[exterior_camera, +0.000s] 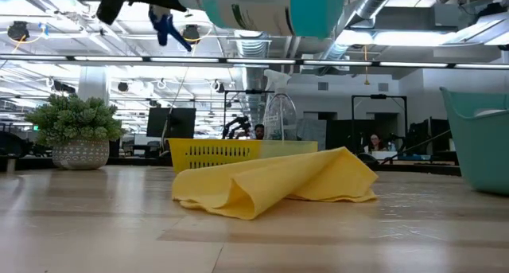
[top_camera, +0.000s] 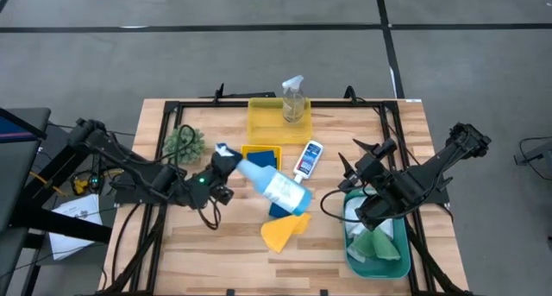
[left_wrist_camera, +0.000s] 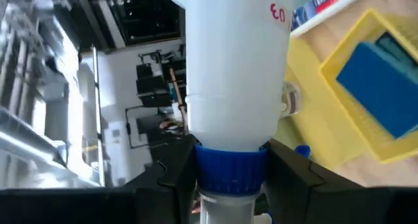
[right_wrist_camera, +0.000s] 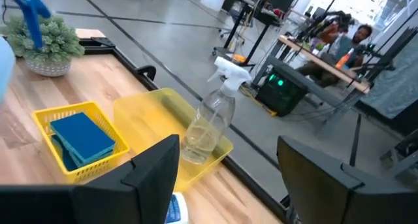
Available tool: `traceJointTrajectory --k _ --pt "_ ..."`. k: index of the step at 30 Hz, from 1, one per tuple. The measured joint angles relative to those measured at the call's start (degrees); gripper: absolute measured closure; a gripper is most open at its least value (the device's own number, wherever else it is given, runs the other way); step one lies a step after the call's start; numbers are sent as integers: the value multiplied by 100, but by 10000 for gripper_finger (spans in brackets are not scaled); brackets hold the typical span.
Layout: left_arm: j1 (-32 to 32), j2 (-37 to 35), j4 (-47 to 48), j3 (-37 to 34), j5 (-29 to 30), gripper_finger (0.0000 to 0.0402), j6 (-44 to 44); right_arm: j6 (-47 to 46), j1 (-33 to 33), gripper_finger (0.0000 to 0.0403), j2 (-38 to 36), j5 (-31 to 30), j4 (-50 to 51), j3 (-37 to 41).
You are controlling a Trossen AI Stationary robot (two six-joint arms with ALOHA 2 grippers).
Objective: Pick & Place Kitchen Items
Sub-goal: Put the blue bottle into the top yellow bin
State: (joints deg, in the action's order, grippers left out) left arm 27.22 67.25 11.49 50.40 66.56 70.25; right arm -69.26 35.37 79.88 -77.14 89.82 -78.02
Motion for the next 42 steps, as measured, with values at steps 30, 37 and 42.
traceJointTrajectory --k 30,37,42 --pt "-1122 1335 -422 2106 -1637 270 4385 -127 361 155 4 72 -28 0" --pt "-1156 1588 -648 2106 -1936 270 5256 -127 361 155 6 65 -28 0" --pt "-1117 1949 -695 2106 -1956 270 5524 -127 361 155 4 64 -30 0"
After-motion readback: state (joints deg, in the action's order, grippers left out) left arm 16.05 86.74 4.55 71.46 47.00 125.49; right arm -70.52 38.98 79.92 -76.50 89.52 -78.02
